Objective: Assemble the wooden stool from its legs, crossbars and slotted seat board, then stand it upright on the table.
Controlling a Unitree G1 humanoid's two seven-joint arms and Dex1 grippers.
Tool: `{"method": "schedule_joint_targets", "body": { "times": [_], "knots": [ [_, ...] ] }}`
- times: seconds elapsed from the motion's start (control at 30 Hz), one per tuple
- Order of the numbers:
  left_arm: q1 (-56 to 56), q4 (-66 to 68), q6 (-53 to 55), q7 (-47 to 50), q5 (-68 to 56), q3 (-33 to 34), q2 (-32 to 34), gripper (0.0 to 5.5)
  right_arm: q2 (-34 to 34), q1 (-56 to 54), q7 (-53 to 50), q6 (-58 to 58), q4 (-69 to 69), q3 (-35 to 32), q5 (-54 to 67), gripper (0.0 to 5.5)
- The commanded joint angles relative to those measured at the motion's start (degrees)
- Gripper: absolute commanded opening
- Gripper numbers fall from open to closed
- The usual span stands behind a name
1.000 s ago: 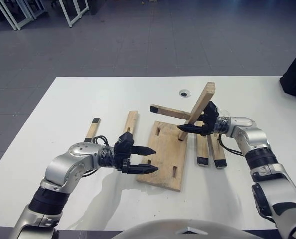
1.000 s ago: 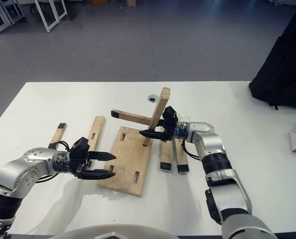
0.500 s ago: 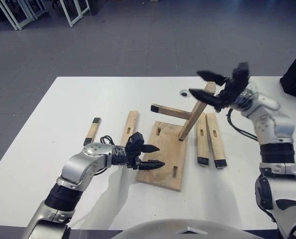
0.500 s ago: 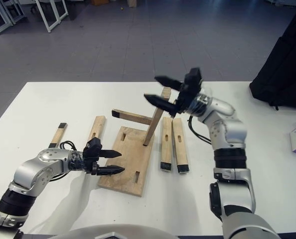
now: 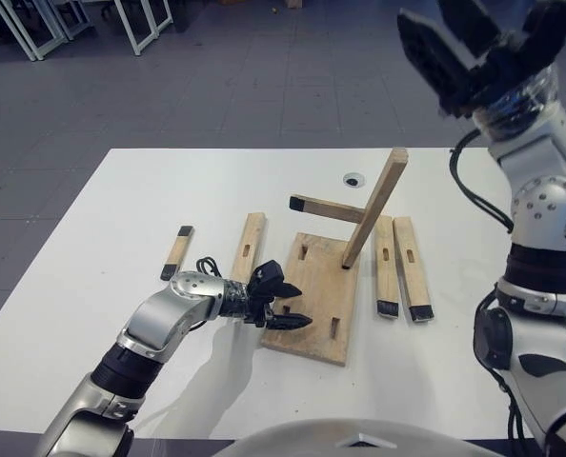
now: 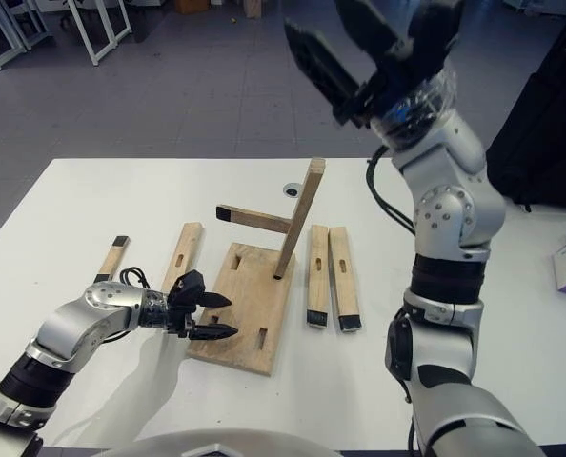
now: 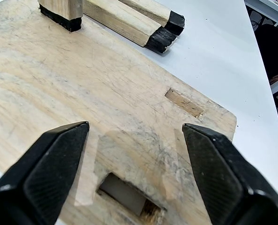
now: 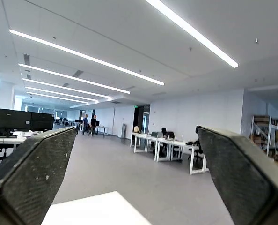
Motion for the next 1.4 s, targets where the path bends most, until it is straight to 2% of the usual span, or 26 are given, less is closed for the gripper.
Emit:
{"method": "schedule_joint_targets", "body": {
  "times": [0.03,0.27,0.33,0.5,0.57,0.83,1.03,1.13,1.27,1.4],
  "knots": [
    [2.44,2.53,1.93,-0.16,2.86,-3.12,1.69,3.69,0.64,-5.65,-1.51,-1.44,3.52,0.8,-1.88,4.68],
    [2.3,2.54,1.52,0.14,3.0,-3.9,1.69,3.69,1.28,-10.56,-5.29,-2.79,14.51,1.97,-7.66,4.68],
    [2.62,2.51,1.34,0.35,3.12,-3.88,1.83,3.69,2.35,-9.05,-4.69,-1.1,16.14,3.61,-8.01,4.68],
    [2.44,2.98,0.93,0.78,3.53,-4.37,1.29,3.69,1.34,11.32,1.87,4.5,15.68,24.16,-19.65,4.68],
    [2.88,3.02,0.52,0.84,3.92,-4.52,1.62,3.69,0.22,15.86,3.33,6.56,10.95,27.37,-20.22,4.68],
    [3.15,3.9,-0.33,1.36,4.37,-4.43,1.34,3.69,2.58,11.23,-2.14,5.22,10.65,18.68,-17.34,4.68],
    [4.05,3.41,-0.84,1.61,4.14,-4.22,1.5,3.69,5.9,4.0,-9.51,5.17,3.95,2.97,-5.16,4.68],
    [4.55,3.13,-0.92,1.78,4.07,-4.01,1.64,3.69,4.74,-0.28,-11.62,5.47,5.06,-1.33,-2.4,4.68],
    [4.22,3.62,-1.22,1.76,4.33,-4.18,1.48,3.69,4.32,-0.24,-11.54,8.1,5.71,0.05,-2.6,4.68],
    [4.24,3.59,-1.26,1.83,4.51,-4.48,1.41,3.69,4.91,10.49,-8.23,13.42,7.45,9.01,-5.71,4.68]
  ]
}}
